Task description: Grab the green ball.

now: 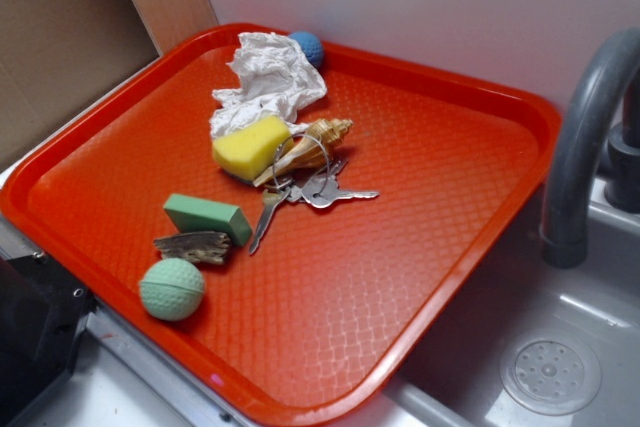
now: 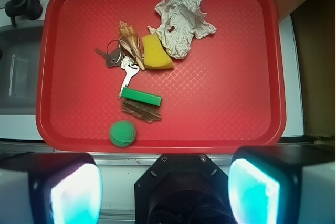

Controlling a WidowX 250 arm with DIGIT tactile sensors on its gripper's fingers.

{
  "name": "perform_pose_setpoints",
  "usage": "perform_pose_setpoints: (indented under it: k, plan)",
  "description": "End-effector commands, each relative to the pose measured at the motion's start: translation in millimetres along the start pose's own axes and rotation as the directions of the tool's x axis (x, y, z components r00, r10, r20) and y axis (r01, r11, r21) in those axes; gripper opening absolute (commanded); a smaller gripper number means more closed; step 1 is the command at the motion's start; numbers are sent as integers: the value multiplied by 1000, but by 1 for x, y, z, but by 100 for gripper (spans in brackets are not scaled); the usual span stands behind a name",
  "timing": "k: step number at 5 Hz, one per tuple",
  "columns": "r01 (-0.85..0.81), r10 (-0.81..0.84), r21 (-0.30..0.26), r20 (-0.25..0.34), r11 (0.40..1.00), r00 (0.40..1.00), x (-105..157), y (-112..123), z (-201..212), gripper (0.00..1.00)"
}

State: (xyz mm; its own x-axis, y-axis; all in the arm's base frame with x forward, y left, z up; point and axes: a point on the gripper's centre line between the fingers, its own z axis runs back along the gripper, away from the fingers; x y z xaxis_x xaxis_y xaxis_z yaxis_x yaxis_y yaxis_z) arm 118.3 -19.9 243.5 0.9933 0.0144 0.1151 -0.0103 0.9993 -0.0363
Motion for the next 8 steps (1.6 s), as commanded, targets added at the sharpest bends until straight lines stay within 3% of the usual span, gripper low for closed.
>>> perform_pose_setpoints:
  k: [1, 3, 4, 5, 6, 7, 8]
  plan:
    - [0, 0, 0, 0, 1000, 1000, 0, 0, 0, 100]
    - [-170, 160, -147, -74, 974, 984, -11, -36, -99, 100]
    - [-63, 55, -156, -52, 986, 997, -21, -56, -149, 100]
    - [45, -47, -114, -18, 993, 999, -20, -64, -201, 100]
    - [54, -62, -113, -74, 992, 995, -32, -67, -251, 100]
    - [105, -110, -165, -26, 981, 994, -30, -77, -259, 0]
    - [127, -134, -165, -34, 978, 990, -22, -82, -218, 0]
